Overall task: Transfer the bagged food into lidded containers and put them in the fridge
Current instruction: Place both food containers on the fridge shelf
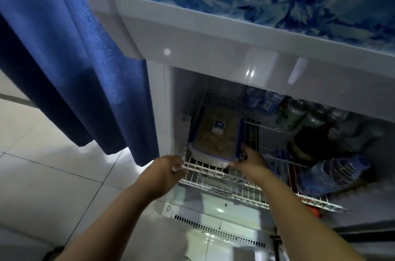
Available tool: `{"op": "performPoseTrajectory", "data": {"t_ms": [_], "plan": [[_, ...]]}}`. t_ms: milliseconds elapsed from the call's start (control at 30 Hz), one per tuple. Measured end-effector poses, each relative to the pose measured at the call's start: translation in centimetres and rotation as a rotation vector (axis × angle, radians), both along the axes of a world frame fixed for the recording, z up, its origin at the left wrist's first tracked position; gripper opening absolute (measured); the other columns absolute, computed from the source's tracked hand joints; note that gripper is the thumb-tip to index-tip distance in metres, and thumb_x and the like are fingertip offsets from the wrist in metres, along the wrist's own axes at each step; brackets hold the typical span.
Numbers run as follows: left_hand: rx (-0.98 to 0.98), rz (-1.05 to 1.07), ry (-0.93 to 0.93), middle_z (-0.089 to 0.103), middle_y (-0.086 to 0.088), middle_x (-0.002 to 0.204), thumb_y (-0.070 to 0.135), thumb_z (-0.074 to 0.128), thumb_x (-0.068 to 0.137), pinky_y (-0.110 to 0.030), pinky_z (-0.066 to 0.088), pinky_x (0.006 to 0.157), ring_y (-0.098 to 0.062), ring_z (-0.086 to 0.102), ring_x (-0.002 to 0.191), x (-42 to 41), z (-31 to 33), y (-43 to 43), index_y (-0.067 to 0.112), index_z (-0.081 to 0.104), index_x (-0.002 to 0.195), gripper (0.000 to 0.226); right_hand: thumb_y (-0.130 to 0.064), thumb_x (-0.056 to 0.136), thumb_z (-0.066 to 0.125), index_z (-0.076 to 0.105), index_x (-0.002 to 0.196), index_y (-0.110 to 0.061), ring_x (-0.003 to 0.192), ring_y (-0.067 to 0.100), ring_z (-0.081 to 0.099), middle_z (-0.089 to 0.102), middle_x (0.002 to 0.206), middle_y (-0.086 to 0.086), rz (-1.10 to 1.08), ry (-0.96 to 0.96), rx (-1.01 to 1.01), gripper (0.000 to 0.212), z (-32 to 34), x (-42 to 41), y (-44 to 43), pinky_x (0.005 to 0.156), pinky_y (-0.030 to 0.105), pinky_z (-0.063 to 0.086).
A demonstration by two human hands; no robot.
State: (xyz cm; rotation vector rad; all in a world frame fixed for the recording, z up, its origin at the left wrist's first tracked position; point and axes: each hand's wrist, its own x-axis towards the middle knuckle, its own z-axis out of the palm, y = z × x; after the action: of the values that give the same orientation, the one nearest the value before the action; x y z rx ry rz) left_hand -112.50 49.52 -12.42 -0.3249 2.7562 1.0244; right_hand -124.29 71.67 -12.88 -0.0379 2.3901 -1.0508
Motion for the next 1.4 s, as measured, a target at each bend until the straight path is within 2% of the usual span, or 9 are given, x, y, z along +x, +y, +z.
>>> {"op": "performPoseTrajectory", "data": {"t_ms": [133, 233, 300, 400, 467, 600, 933, 1133, 1400], "plan": [[0.0, 0.019, 0.001, 0.064, 0.01, 0.102, 0.038, 0.056, 0.09, -0.018, 0.041, 0.069, -0.008, 0.057, 0.084, 0.9, 0.4, -0.5, 0.023, 0.062, 0.109, 0.025, -0.026, 0.088, 0.063, 0.052, 0.124, -0.016, 0.105, 0.025, 0.058, 0.06, 0.124, 0.009, 0.151, 0.039, 0.216, 0.039, 1.8, 0.6, 0.1, 0.084, 0.032, 0.049], [-0.041, 0.023, -0.031, 0.066, 0.004, 0.109, 0.04, 0.055, 0.09, -0.021, 0.044, 0.072, -0.013, 0.059, 0.089, 2.4, 0.9, -1.3, 0.022, 0.06, 0.114, 0.031, -0.033, 0.09, 0.06, 0.056, 0.109, -0.023, 0.097, 0.019, 0.056, 0.058, 0.104, -0.001, 0.299, 0.074, 0.336, 0.022, 3.5, 2.1, 0.0, 0.077, 0.028, 0.046], [-0.076, 0.042, -0.051, 0.065, 0.002, 0.114, 0.041, 0.055, 0.09, -0.025, 0.045, 0.08, -0.016, 0.059, 0.099, 3.9, 1.1, -2.2, 0.022, 0.06, 0.117, 0.033, -0.038, 0.089, 0.06, 0.054, 0.121, -0.022, 0.099, 0.017, 0.054, 0.057, 0.103, -0.006, 0.4, 0.111, 0.399, 0.036, 4.4, 3.6, -0.7, 0.072, 0.024, 0.043], [-0.088, 0.087, -0.07, 0.064, 0.005, 0.117, 0.042, 0.055, 0.089, -0.027, 0.045, 0.088, -0.017, 0.058, 0.105, 7.4, 1.3, -4.0, 0.024, 0.06, 0.115, 0.032, -0.043, 0.089, 0.058, 0.042, 0.137, -0.016, 0.117, 0.023, 0.052, 0.051, 0.135, 0.005, 0.511, 0.121, 0.482, 0.057, 5.5, 6.4, -2.8, 0.09, 0.028, 0.044], [-0.086, 0.136, -0.082, 0.063, 0.005, 0.116, 0.043, 0.056, 0.089, -0.025, 0.044, 0.087, -0.016, 0.058, 0.103, 10.7, 1.2, -5.5, 0.025, 0.059, 0.117, 0.034, -0.046, 0.089, 0.057, 0.039, 0.14, -0.013, 0.121, 0.025, 0.05, 0.046, 0.141, 0.009, 0.569, 0.119, 0.515, 0.063, 5.8, 8.7, -4.9, 0.096, 0.032, 0.044], [-0.107, 0.258, -0.116, 0.064, 0.004, 0.113, 0.045, 0.056, 0.087, -0.024, 0.044, 0.082, -0.015, 0.058, 0.099, 19.0, 1.3, -9.5, 0.024, 0.059, 0.116, 0.036, -0.042, 0.088, 0.06, 0.048, 0.131, -0.017, 0.116, 0.025, 0.054, 0.054, 0.134, 0.004, 0.688, 0.209, 0.518, 0.051, 6.4, 14.7, -10.0, 0.09, 0.029, 0.045], [-0.141, 0.703, -0.222, 0.065, -0.001, 0.113, 0.041, 0.055, 0.089, -0.027, 0.048, 0.083, -0.018, 0.06, 0.1, 45.3, 1.9, -17.6, 0.02, 0.059, 0.117, 0.035, -0.048, 0.086, 0.057, 0.042, 0.136, -0.021, 0.113, 0.021, 0.053, 0.053, 0.131, 0.001, 1.154, 0.3, 0.491, 0.058, 5.6, 32.7, -26.5, 0.092, 0.034, 0.045], [-0.118, 1.042, -0.253, 0.065, 0.002, 0.106, 0.045, 0.054, 0.089, -0.03, 0.052, 0.079, -0.013, 0.061, 0.09, 59.1, 2.8, -18.2, 0.023, 0.059, 0.108, 0.03, -0.045, 0.088, 0.058, 0.04, 0.138, -0.019, 0.12, 0.024, 0.051, 0.049, 0.138, 0.005, 1.545, 0.376, 0.435, 0.059, 6.3, 44.1, -36.4, 0.097, 0.036, 0.045], [-0.054, 1.514, -0.217, 0.063, 0.0, 0.115, 0.044, 0.055, 0.089, -0.025, 0.046, 0.079, -0.014, 0.059, 0.099, 70.6, 3.6, -17.1, 0.018, 0.058, 0.12, 0.041, -0.048, 0.092, 0.052, 0.032, 0.144, -0.018, 0.124, 0.026, 0.047, 0.044, 0.143, 0.007, 2.035, 0.591, 0.41, 0.063, 8.1, 58.3, -46.3, 0.098, 0.037, 0.044]]}}
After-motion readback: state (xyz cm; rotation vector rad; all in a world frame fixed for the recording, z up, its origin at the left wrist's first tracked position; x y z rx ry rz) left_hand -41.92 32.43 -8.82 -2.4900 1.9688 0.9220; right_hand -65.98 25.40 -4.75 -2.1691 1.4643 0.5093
